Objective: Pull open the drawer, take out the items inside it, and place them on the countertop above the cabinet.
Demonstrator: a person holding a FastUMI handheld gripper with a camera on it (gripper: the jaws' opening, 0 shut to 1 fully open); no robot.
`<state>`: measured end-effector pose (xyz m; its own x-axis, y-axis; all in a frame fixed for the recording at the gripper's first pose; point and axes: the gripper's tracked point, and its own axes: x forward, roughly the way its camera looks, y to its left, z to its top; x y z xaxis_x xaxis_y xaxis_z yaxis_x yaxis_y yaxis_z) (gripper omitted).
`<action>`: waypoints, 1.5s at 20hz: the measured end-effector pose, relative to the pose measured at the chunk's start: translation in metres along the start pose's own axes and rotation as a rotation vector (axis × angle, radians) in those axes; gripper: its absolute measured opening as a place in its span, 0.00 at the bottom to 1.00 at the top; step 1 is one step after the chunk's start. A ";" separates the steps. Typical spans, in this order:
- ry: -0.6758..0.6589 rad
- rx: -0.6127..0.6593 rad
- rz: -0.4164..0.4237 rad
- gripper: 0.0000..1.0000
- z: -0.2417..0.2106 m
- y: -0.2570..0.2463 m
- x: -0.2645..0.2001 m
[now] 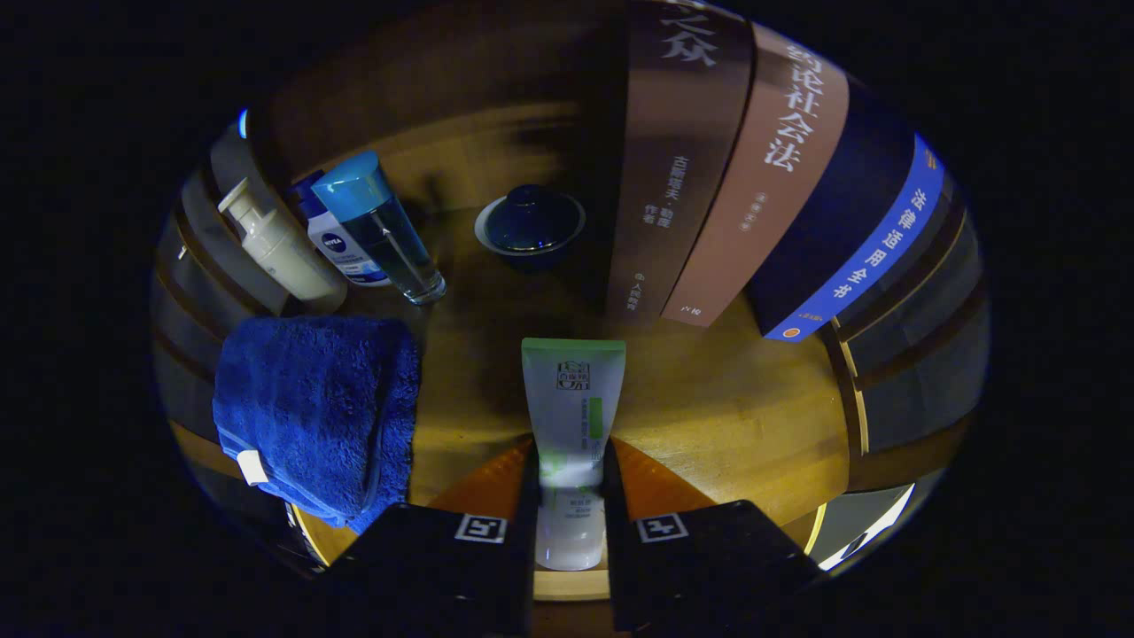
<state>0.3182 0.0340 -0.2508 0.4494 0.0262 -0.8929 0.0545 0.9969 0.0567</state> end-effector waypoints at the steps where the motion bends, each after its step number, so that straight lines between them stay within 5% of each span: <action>1: -0.011 -0.004 0.003 0.46 0.003 0.002 -0.002; 6: -0.132 -0.032 0.008 1.00 0.022 0.009 -0.023; 19: -0.710 0.007 0.120 1.00 -0.002 0.029 -0.181; 25: -0.963 0.007 0.214 1.00 -0.050 0.036 -0.255; 28: -0.976 -0.011 0.276 1.00 -0.100 0.048 -0.261; 30: -0.998 -0.015 0.247 1.00 -0.133 0.043 -0.255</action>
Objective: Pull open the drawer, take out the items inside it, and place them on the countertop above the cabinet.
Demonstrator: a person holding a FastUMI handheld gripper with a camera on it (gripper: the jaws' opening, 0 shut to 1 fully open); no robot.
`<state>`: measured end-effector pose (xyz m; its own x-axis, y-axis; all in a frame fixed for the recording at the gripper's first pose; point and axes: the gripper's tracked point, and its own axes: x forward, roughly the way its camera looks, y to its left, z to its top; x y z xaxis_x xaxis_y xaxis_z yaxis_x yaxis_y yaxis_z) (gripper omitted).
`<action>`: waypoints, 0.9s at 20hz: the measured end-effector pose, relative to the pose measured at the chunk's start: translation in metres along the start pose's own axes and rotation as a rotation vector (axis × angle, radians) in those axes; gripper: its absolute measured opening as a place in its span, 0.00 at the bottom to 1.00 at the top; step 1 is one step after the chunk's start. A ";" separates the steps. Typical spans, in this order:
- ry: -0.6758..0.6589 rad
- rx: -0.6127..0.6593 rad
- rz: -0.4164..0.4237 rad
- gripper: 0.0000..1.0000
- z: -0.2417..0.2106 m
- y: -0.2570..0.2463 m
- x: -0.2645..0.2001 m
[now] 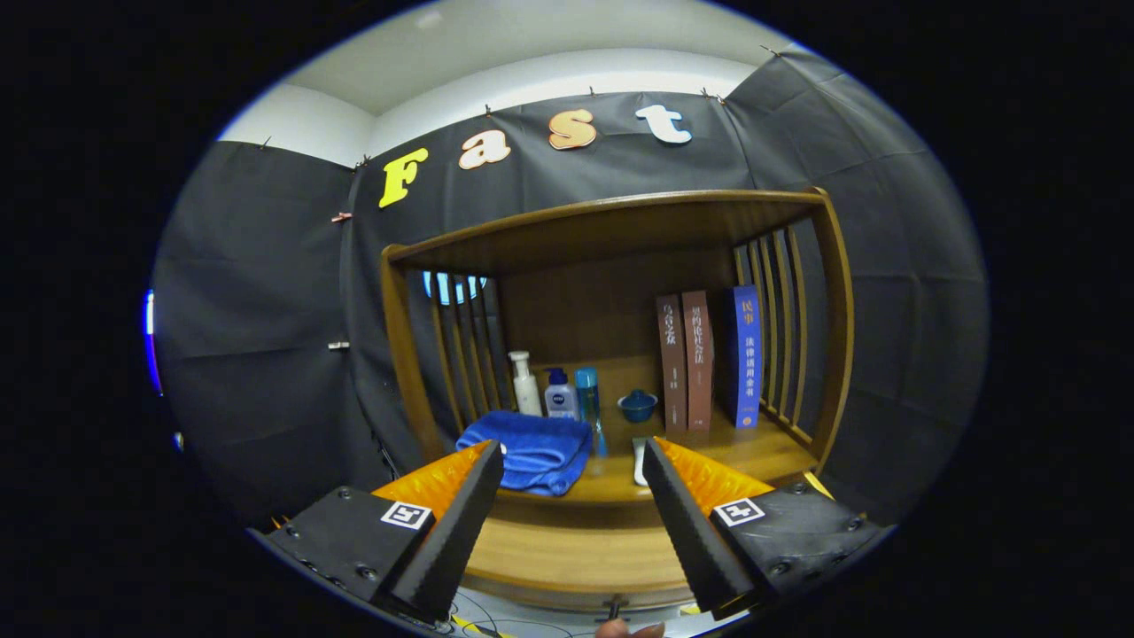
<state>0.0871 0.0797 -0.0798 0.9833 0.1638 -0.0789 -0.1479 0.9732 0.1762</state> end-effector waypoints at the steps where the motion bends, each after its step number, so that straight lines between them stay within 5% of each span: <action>1: -0.021 -0.024 -0.014 1.00 -0.010 -0.001 -0.008; 10: 0.086 -0.066 -0.098 1.00 -0.158 -0.018 -0.060; 18: 0.155 -0.080 -0.118 1.00 -0.215 -0.035 -0.041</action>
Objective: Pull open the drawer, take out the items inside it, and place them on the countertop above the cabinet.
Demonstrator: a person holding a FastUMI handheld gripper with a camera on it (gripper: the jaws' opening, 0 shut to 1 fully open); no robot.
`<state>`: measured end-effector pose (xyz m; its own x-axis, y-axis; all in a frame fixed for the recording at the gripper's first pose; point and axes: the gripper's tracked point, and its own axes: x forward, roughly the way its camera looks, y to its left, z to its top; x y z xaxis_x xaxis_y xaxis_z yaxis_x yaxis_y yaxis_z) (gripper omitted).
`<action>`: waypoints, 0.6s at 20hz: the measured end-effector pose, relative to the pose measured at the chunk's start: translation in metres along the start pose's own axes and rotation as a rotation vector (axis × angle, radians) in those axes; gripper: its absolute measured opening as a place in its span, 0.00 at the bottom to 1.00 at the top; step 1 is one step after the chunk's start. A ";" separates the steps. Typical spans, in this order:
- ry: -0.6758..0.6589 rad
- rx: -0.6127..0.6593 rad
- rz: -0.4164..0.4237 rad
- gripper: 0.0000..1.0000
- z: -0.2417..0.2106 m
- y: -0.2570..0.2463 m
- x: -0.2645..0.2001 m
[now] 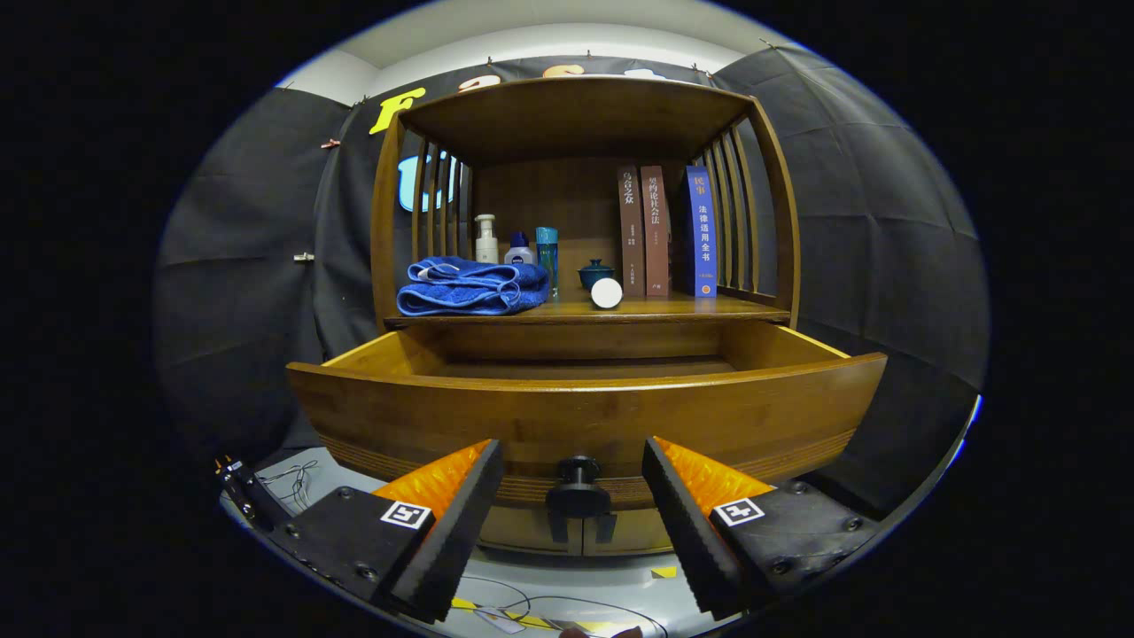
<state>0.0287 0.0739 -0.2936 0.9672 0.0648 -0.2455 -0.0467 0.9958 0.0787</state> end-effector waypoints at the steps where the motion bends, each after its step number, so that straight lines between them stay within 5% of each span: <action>1: 0.002 0.004 -0.002 1.00 0.000 0.000 0.005; 12: 0.000 0.000 -0.055 0.99 0.023 -0.009 0.053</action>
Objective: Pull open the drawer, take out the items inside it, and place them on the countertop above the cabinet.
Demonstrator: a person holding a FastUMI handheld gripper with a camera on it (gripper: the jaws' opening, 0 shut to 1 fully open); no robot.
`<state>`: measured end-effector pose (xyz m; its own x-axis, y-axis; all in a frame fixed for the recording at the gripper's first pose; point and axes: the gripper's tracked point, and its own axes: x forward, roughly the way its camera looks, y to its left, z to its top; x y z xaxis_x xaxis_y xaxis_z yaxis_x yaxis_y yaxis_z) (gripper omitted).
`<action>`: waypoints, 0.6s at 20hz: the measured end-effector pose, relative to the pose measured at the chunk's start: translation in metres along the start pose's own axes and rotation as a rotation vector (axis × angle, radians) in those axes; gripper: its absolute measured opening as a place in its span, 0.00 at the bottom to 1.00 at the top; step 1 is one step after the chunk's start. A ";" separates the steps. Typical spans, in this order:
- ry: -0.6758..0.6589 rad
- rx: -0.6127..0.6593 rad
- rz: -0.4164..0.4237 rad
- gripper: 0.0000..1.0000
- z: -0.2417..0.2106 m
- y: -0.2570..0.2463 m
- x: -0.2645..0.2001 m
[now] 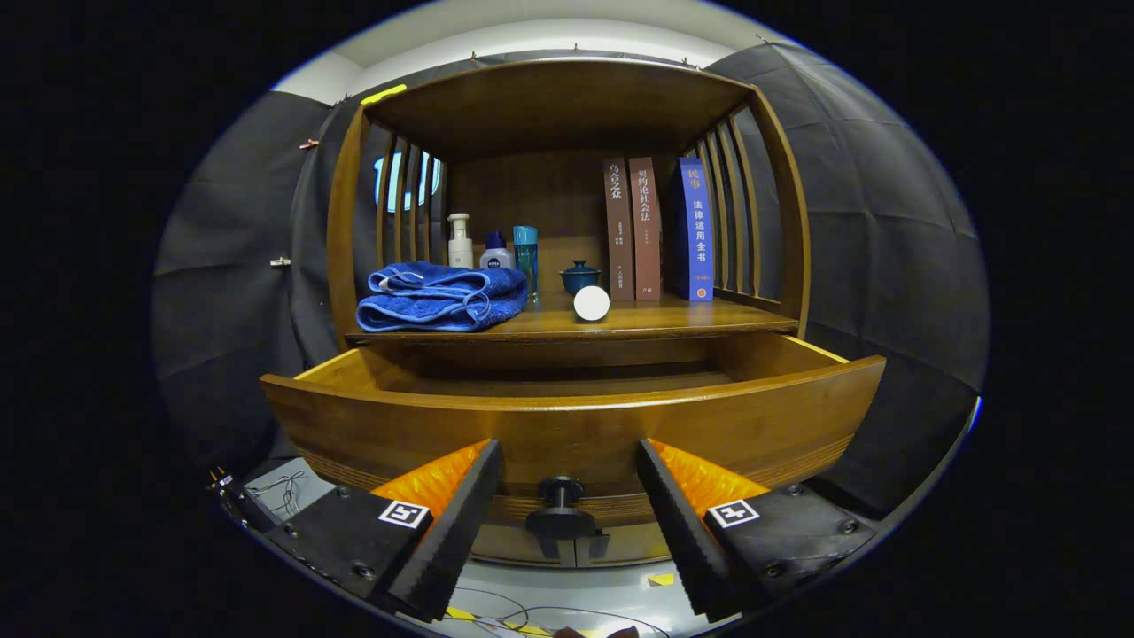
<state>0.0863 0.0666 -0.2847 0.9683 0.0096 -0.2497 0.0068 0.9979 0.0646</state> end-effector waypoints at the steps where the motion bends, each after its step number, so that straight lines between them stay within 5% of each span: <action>1: 0.002 -0.008 -0.002 0.99 0.000 0.000 0.008; 12: 0.001 -0.055 0.002 0.99 0.013 0.002 0.096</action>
<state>0.1822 0.0687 -0.2956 0.9681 0.0117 -0.2504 -0.0091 0.9999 0.0118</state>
